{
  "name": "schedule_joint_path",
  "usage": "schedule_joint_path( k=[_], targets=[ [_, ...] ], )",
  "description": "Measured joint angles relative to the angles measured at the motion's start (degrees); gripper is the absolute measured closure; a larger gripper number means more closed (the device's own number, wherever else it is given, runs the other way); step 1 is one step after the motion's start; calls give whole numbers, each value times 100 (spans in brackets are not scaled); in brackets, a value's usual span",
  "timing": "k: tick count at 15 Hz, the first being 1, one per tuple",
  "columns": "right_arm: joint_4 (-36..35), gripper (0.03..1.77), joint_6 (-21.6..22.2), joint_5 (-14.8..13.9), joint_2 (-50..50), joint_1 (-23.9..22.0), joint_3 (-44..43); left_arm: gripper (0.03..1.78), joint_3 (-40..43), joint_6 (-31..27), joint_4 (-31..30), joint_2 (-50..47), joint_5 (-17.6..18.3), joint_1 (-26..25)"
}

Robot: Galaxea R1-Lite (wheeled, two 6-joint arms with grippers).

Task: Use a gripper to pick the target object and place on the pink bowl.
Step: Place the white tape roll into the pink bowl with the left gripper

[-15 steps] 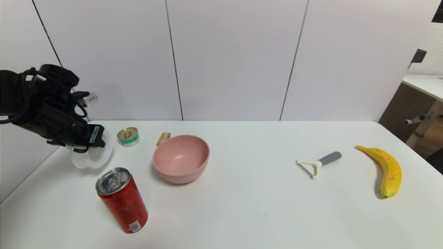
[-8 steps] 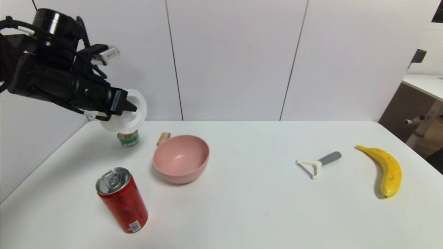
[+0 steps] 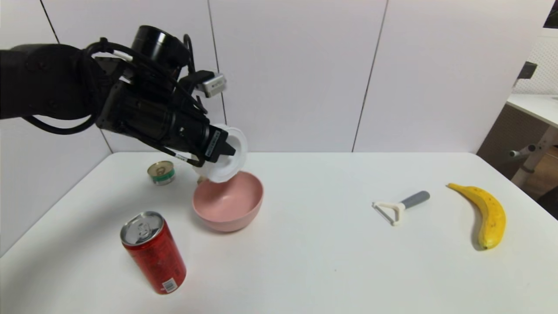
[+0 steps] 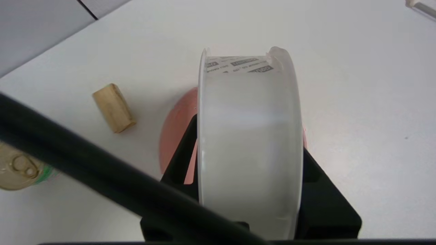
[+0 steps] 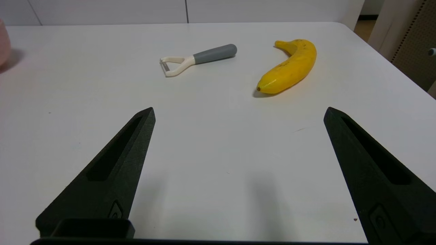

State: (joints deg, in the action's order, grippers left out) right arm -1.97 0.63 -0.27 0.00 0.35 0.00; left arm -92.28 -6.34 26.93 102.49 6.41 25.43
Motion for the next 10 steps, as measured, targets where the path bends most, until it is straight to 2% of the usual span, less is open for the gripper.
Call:
schedule_joint_path(
  k=[7,10],
  targets=[
    [-2,9,2,0,0,2,0,121,246,56,30,407,-11,127],
    [-2,9,-4,2,0,0,0,88,267,45,29,490,-18,106]
  ],
)
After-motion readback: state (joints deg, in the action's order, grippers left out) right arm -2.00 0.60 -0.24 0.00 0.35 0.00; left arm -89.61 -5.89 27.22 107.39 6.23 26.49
